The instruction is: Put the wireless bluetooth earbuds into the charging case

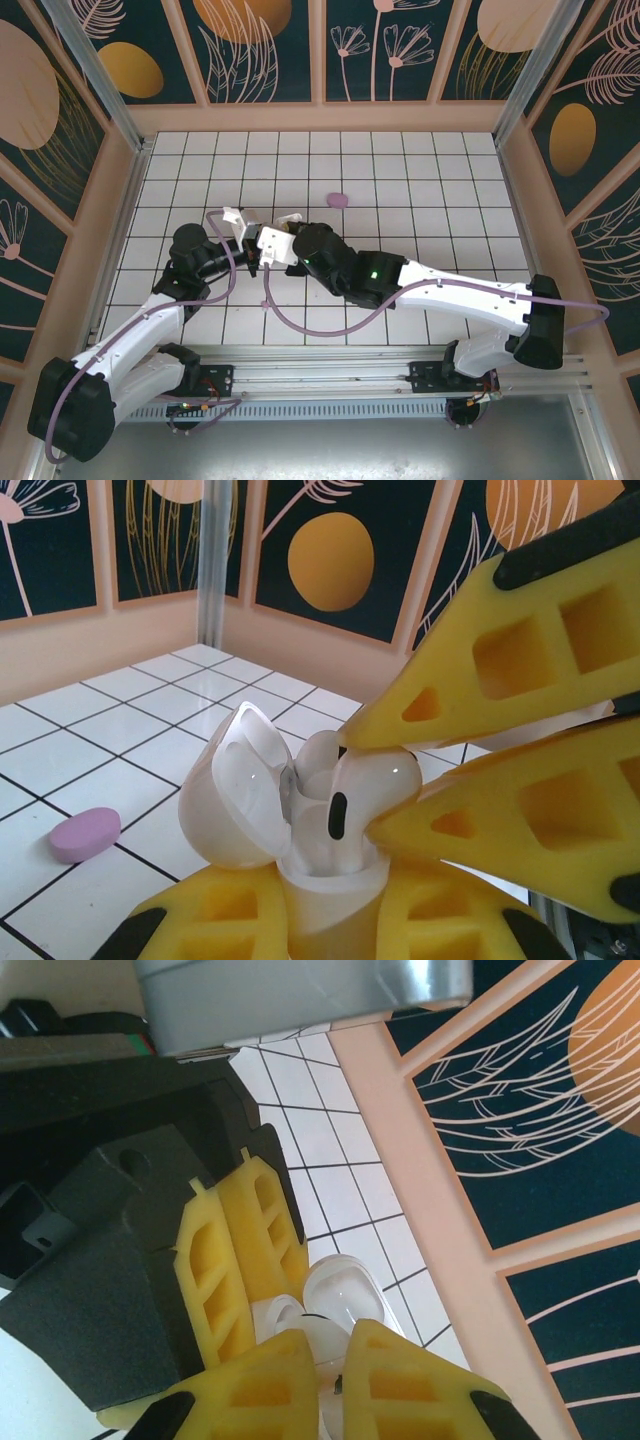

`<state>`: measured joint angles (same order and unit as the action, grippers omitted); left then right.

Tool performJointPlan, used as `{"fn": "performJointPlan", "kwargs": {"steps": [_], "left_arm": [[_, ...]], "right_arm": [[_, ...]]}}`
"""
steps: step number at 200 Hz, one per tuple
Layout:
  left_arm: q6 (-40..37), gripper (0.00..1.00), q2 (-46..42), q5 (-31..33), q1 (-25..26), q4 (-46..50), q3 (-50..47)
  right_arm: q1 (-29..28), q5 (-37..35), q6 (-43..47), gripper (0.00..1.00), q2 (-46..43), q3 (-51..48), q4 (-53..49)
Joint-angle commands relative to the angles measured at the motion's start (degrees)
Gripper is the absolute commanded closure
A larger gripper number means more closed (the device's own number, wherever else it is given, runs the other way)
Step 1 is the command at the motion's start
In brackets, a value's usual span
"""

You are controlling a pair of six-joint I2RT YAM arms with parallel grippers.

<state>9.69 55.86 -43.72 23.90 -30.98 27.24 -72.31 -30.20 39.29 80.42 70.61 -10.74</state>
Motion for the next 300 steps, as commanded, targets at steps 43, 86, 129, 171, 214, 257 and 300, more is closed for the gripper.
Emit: {"fn": "performJointPlan", "kwargs": {"steps": [43,86,129,171,214,257,300], "left_arm": [[0.1,1.0,-1.1,0.9,0.0,-4.1,0.2],[0.7,1.0,-0.9,0.7,0.0,-4.9,0.2],[1.0,1.0,-0.8,0.7,0.0,-5.2,0.1],[0.9,1.0,-0.8,0.8,0.0,-5.0,0.2],[0.7,1.0,-0.9,1.2,0.0,-4.6,0.1],[1.5,1.0,-0.3,1.1,0.0,-5.0,0.1],[1.3,1.0,0.4,1.9,0.0,-4.9,0.3]], "right_arm": [[-2.8,5.3,2.2,0.89,1.0,-2.5,-4.1],[-2.8,7.0,2.6,0.83,0.8,-3.5,-3.7],[-1.6,10.3,0.2,0.74,1.5,-2.7,-5.9],[-1.1,12.4,-1.0,0.71,1.5,-1.8,-7.2],[-0.9,15.0,-2.3,0.7,1.6,-0.7,-9.4],[0.2,17.6,-4.1,0.69,1.9,0.4,-10.7],[2.9,23.6,-7.8,0.65,3.0,3.7,-13.3]]}}
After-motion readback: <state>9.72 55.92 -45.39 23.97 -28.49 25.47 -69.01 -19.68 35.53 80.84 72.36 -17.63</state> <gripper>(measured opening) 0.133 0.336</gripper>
